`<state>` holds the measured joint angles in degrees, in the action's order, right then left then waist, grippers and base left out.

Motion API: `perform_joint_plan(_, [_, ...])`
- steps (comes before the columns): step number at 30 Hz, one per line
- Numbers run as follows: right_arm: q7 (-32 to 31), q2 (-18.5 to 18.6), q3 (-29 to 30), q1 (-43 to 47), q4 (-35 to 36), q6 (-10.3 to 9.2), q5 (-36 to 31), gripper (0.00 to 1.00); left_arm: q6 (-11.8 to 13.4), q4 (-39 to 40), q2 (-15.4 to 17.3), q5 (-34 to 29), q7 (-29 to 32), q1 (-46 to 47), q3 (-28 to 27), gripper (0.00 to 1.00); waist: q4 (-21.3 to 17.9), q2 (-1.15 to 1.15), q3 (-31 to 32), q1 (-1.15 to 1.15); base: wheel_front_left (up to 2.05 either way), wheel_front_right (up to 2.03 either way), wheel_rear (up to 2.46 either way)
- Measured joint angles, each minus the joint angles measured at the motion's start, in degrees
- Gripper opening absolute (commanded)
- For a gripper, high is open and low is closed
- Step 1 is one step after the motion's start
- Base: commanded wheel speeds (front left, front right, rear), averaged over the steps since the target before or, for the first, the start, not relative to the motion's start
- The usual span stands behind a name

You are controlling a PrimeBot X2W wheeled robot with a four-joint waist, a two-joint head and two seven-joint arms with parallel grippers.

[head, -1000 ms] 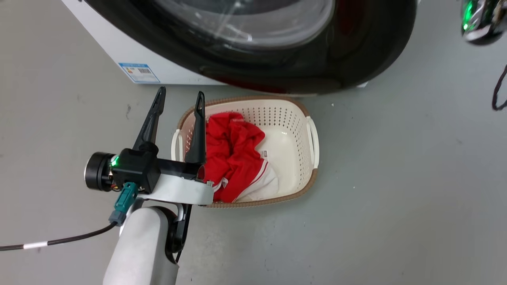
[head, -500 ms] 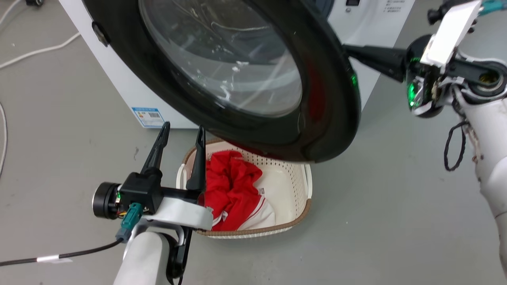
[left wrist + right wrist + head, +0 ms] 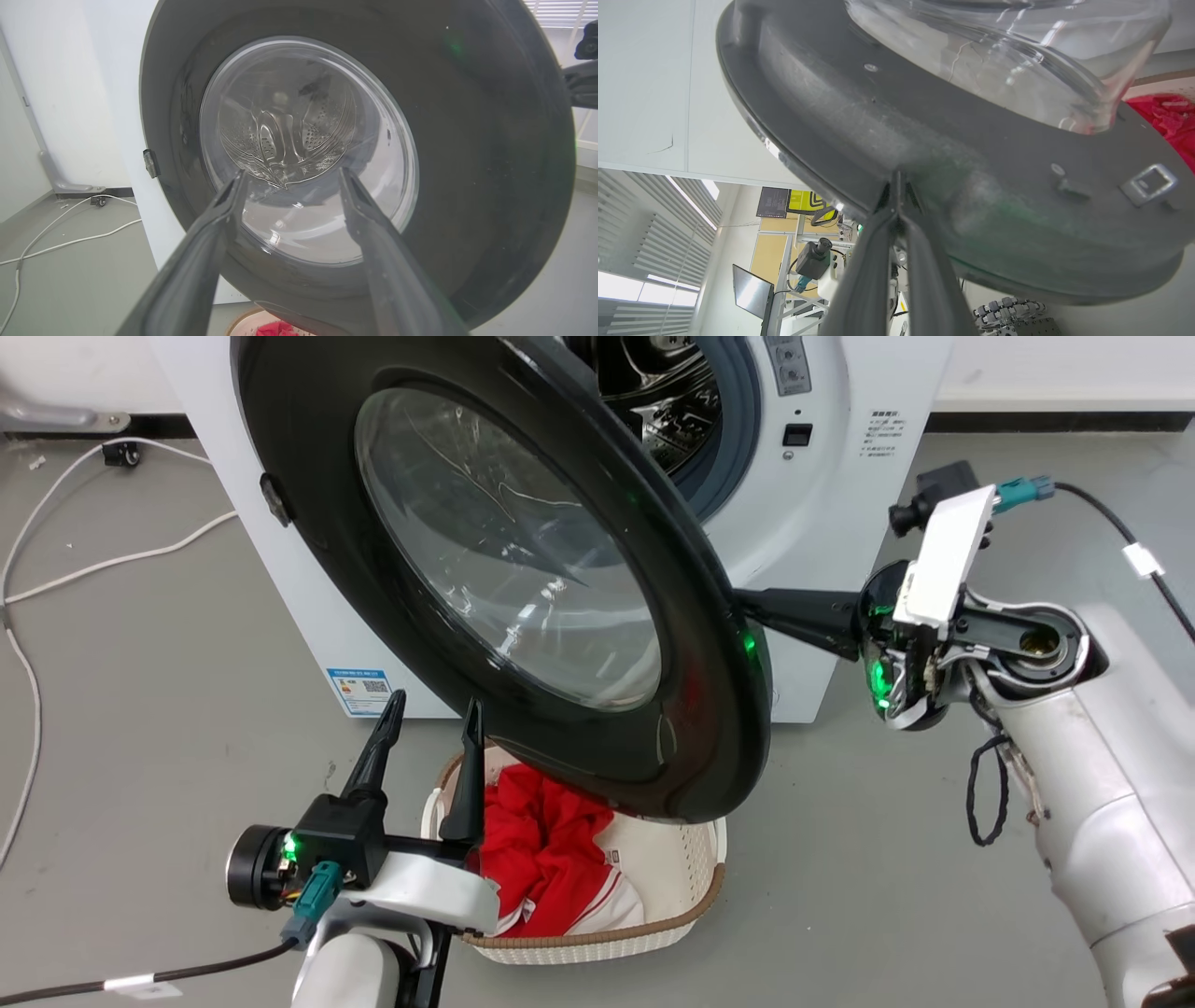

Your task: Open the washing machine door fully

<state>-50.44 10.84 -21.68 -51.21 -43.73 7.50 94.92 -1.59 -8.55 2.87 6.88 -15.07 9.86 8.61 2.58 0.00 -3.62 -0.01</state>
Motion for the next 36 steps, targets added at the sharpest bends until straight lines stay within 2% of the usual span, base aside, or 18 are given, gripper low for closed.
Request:
perform_joint_plan(17, [-1.55, -5.46, -4.25, 9.01, 9.35, 0.07, 3.20, 0.00, -0.01, 0.27, 0.00, 0.33, 0.00, -2.72, -0.49, 1.00, 0.89, 0.00, 2.79, 0.00, 0.00, 0.00, 0.00])
perform_joint_plan(25, [-1.16, -6.58, -7.26, 11.62, 12.59, 0.05, 4.45, 0.00, 0.08, 0.63, 0.00, 0.42, 0.00, -3.11, -0.60, 1.00, 1.01, 0.00, 2.87, 0.01, 0.00, 0.00, 0.00])
perform_joint_plan(31, [1.15, -6.98, -8.18, 12.70, 14.13, 0.07, 4.97, 0.00, 0.22, 0.77, 0.00, 0.59, 0.00, -3.48, -0.66, 1.00, 0.98, 0.00, 2.73, 0.01, 0.00, 0.00, 0.00])
perform_joint_plan(36, [8.69, -6.47, -5.37, 13.61, 16.30, 0.04, 4.13, 0.00, 0.34, 0.80, 0.00, 0.86, 0.00, -3.64, -0.75, 1.00, 0.65, 0.00, 2.67, 0.01, 0.00, 0.00, 0.00])
